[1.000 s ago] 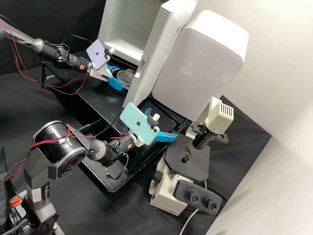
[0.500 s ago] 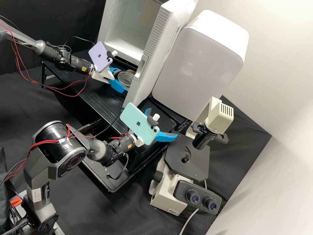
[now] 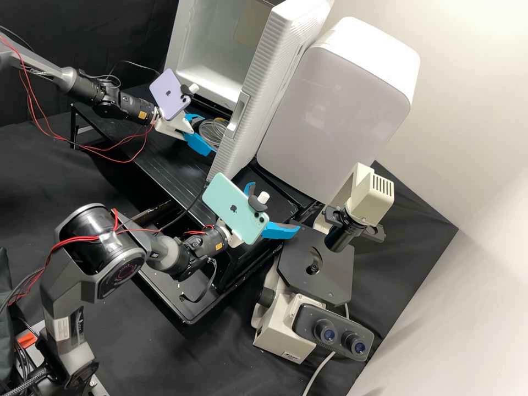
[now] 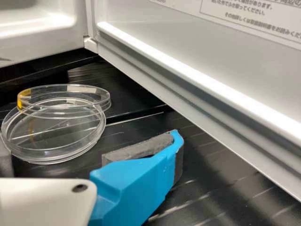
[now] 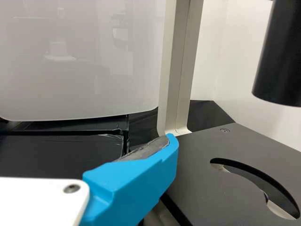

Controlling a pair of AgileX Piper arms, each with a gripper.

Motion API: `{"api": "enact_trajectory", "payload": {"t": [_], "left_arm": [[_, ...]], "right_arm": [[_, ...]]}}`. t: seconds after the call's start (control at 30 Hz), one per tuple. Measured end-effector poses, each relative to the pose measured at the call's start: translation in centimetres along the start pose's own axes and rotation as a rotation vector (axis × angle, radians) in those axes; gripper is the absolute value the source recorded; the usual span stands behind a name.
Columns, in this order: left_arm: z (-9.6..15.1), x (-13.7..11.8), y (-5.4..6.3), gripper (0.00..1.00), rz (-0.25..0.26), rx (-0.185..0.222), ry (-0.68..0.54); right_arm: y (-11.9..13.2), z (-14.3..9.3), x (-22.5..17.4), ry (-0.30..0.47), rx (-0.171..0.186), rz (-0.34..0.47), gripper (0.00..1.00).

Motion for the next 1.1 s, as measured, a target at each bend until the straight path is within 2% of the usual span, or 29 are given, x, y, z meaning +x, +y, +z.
{"api": "enact_trajectory", "payload": {"t": [0.13,0.37,0.43,0.53,0.7,1.1], "left_arm": [[0.0,0.0,0.0,1.0,0.0,-0.01,0.002],[-0.3,-0.1,-0.7,1.0,0.006,0.003,-0.012],[-0.3,-0.1,-1.0,1.0,0.008,0.016,-0.022],[-0.3,-0.4,-1.6,1.0,-0.001,0.061,-0.036],[-0.4,-0.9,-2.4,1.0,-0.006,0.062,-0.056],[-0.2,-1.9,-2.9,1.0,-0.013,0.071,-0.085]], "right_arm": [[0.0,0.0,0.0,0.0,0.0,0.0,1.0],[0.0,0.0,0.0,0.0,0.0,0.0,1.0],[0.0,0.0,0.0,0.0,0.0,0.0,1.0],[0.0,0.0,0.0,0.0,0.0,0.0,1.0],[0.0,0.0,0.0,0.0,0.0,0.0,1.0],[0.0,0.0,0.0,0.0,0.0,0.0,1.0]]}}
